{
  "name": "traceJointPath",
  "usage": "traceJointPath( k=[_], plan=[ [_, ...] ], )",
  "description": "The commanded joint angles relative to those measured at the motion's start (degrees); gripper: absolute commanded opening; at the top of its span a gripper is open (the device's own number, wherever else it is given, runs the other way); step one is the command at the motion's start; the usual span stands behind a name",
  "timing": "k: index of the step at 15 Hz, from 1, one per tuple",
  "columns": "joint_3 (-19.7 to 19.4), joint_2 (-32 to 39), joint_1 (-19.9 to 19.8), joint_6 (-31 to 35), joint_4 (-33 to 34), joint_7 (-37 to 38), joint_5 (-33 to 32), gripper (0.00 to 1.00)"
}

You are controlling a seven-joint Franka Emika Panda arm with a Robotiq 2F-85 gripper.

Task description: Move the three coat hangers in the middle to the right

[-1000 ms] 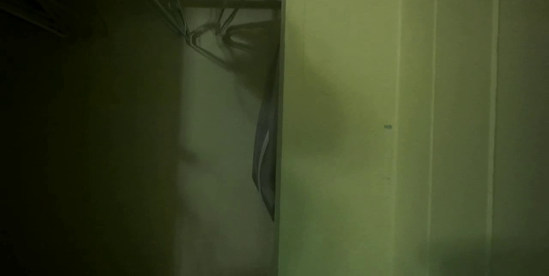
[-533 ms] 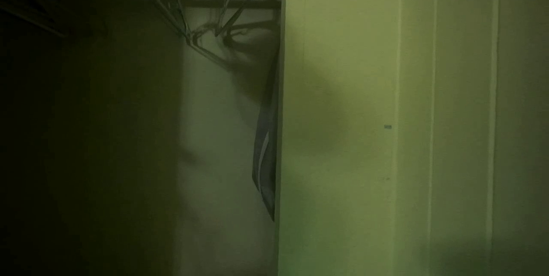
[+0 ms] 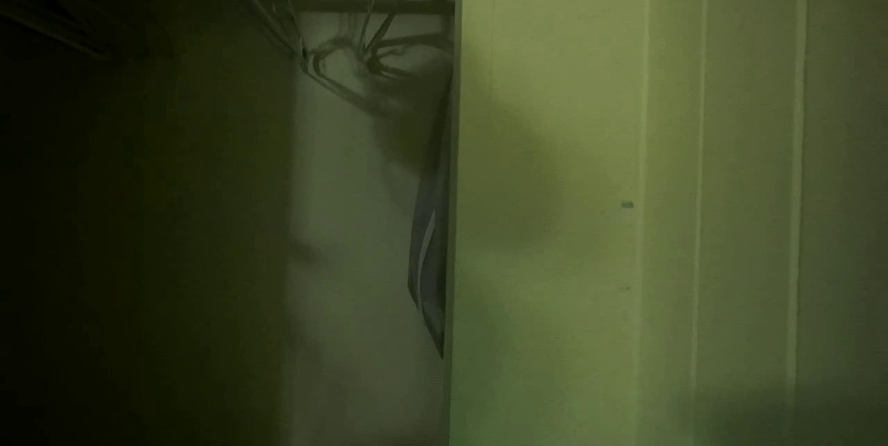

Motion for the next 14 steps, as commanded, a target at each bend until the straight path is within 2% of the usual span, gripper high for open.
traceJointPath(
  k=[1, 3, 5, 7, 14],
  plan=[
    [-1.1, -0.4, 1.5, 0.6, -0.8, -1.7, 0.1, 0.3],
    [-1.1, -0.3, 1.4, 0.9, -0.8, -1.7, 0.1, 0.08],
    [-0.9, 0.0, 0.4, 1.1, -0.4, -0.8, -0.1, 0.0],
    [-1.0, 0.3, -0.9, 0.9, 0.1, 0.2, -0.3, 0.01],
    [0.2, 2.9, -10.1, 1.6, 2.5, 7.3, -1.8, 0.03]
  ],
)
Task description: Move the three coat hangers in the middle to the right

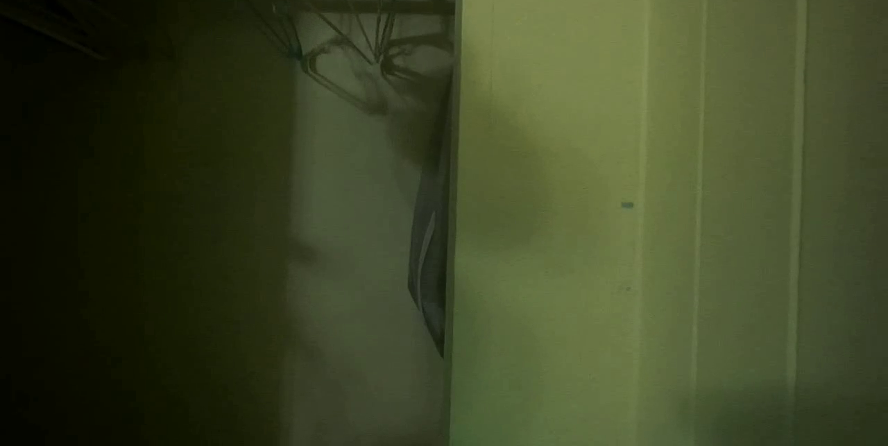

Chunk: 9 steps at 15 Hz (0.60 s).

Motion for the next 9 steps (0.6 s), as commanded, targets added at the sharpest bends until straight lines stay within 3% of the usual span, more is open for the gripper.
traceJointPath(
  k=[1, 6, 8, 9],
  plan=[
    [1.2, 2.5, -5.4, 1.1, 2.6, 5.8, -1.7, 0.03],
    [2.5, 5.2, -11.3, 1.4, 5.7, 11.8, -2.9, 0.03],
    [2.5, 5.5, -11.7, 0.9, 6.2, 12.4, -2.9, 0.35],
    [2.4, 5.4, -11.3, 1.0, 6.4, 12.5, -2.7, 0.41]
  ],
)
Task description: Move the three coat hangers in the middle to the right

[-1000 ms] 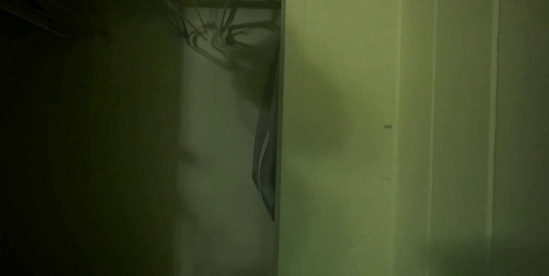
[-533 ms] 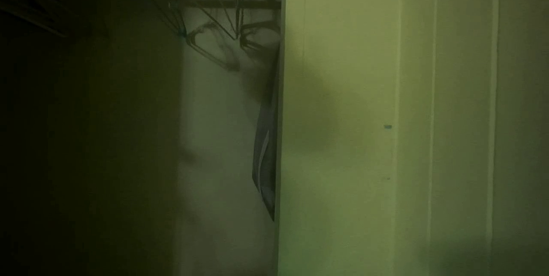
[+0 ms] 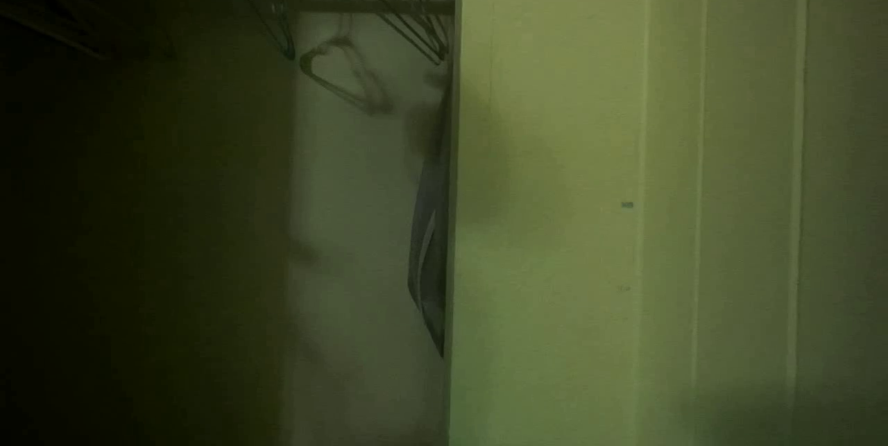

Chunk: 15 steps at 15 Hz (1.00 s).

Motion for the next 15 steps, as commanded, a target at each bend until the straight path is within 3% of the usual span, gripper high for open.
traceJointPath(
  k=[1, 8, 12, 15],
  plan=[
    [0.5, 0.8, -0.4, 0.2, 2.3, 3.3, -1.1, 0.49],
    [-1.3, -1.9, 9.4, 3.5, 4.5, -0.4, 3.7, 0.96],
    [-2.6, -3.7, 16.2, 2.9, 2.8, -6.0, 3.7, 1.0],
    [-2.9, -3.8, 18.6, 2.8, 1.7, -8.9, 3.0, 1.0]
  ],
)
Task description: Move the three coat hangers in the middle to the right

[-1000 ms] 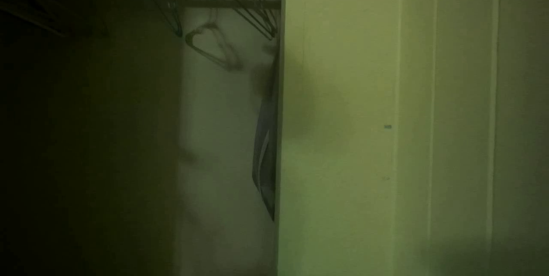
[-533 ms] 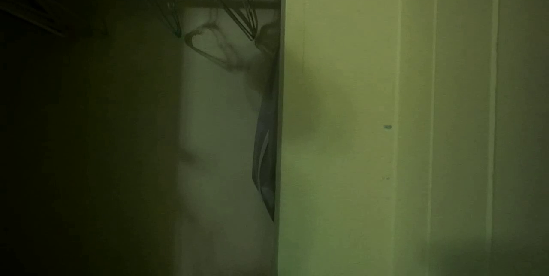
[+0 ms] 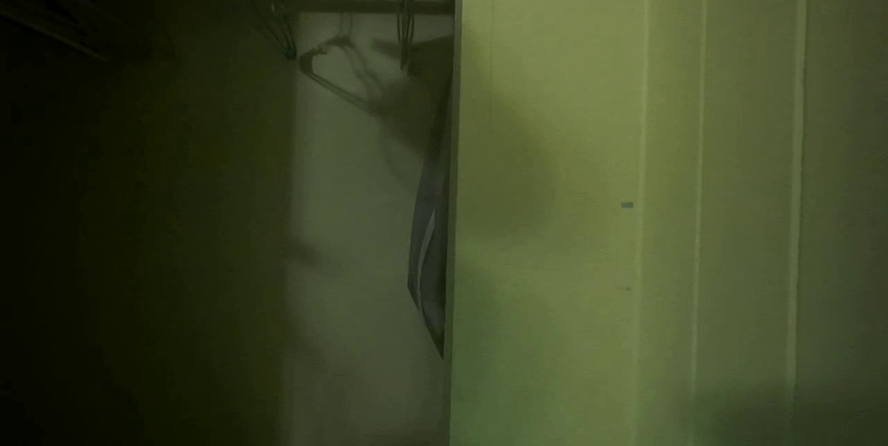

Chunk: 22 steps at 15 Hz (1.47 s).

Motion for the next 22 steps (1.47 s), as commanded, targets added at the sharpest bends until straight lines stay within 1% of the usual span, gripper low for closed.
traceJointPath(
  k=[1, 2, 3, 4, 6, 7, 8, 11, 12, 13, 14, 15, 17, 18, 19, 20, 21, 22],
  plan=[
    [-1.0, -1.2, 2.8, -1.2, -2.2, -4.8, 0.9, 1.0],
    [-1.2, -1.2, 3.1, -1.1, -2.7, -5.6, 0.8, 0.92],
    [-1.3, -1.1, 3.1, -1.1, -3.1, -6.2, 0.6, 0.75],
    [-1.4, -1.1, 3.2, -1.1, -3.5, -6.8, 0.6, 0.66],
    [-1.7, -1.1, 3.3, -1.1, -4.3, -7.9, 0.6, 0.51],
    [-1.8, -1.1, 3.4, -1.1, -4.7, -8.6, 0.5, 0.45],
    [-2.0, -1.2, 3.8, -1.3, -5.2, -9.2, 0.6, 0.42],
    [-2.7, -1.4, 4.8, -2.3, -6.1, -11.0, 0.8, 0.38],
    [-2.9, -1.5, 5.3, -2.6, -6.3, -11.5, 0.9, 0.42],
    [-3.2, -1.6, 5.6, -2.8, -6.6, -12.0, 1.0, 0.44],
    [-3.5, -1.7, 6.1, -3.3, -6.8, -12.6, 1.1, 0.43],
    [-3.7, -1.8, 6.3, -3.8, -6.9, -13.0, 1.0, 0.45],
    [-4.1, -1.9, 6.8, -4.7, -7.1, -13.7, 1.1, 0.42],
    [-4.3, -2.0, 7.1, -5.2, -7.2, -14.1, 1.1, 0.33],
    [-4.4, -2.0, 7.2, -5.4, -7.3, -14.4, 1.1, 0.27],
    [-4.5, -2.1, 7.3, -5.9, -7.5, -14.9, 1.1, 0.23],
    [-4.6, -2.1, 7.3, -6.2, -7.6, -15.1, 1.1, 0.18],
    [-4.7, -2.2, 7.2, -6.4, -7.7, -15.2, 1.0, 0.1]
  ],
)
